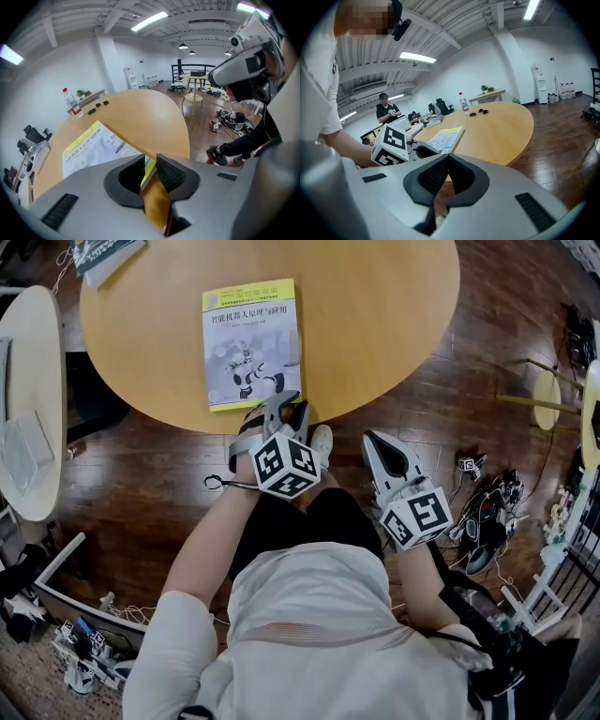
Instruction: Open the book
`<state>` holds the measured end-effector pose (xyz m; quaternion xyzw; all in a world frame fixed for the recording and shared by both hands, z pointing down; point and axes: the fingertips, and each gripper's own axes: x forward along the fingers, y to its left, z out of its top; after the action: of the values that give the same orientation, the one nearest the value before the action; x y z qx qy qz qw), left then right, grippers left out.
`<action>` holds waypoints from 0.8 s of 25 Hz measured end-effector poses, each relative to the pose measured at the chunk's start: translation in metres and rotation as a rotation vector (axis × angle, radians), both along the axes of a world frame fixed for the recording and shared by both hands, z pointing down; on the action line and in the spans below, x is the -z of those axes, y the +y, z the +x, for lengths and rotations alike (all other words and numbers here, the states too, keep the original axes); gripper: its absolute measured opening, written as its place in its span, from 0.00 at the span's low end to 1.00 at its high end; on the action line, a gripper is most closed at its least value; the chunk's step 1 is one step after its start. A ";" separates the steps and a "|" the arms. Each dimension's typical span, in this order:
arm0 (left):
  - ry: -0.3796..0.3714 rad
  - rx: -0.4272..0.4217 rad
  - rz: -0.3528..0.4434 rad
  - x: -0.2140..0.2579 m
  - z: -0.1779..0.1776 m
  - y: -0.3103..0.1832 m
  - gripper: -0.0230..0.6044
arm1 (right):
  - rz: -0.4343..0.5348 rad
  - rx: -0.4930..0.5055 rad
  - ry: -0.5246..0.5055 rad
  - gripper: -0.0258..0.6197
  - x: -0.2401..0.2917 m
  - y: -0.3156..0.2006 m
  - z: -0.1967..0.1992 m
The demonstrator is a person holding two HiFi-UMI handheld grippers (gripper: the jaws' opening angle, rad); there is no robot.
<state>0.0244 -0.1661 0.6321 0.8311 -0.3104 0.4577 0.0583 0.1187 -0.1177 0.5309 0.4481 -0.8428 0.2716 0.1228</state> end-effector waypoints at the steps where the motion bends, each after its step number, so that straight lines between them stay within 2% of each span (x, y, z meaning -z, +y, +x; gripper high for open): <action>1: 0.012 0.008 -0.014 0.001 0.000 0.001 0.16 | -0.001 0.000 -0.001 0.04 0.000 0.000 0.000; 7: 0.096 0.058 -0.089 0.010 0.000 0.001 0.08 | -0.018 0.019 -0.003 0.04 -0.002 0.003 -0.007; 15: 0.233 0.091 -0.085 0.039 0.002 -0.008 0.06 | -0.024 0.047 -0.016 0.04 -0.004 0.003 -0.019; 20: 0.374 0.178 -0.068 0.070 -0.014 -0.020 0.06 | -0.028 0.071 -0.021 0.04 -0.006 -0.001 -0.031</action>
<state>0.0101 -0.1859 0.5618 0.8684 -0.3507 0.2988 0.1833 0.0877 -0.1184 0.5366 0.4135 -0.8555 0.2834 0.1297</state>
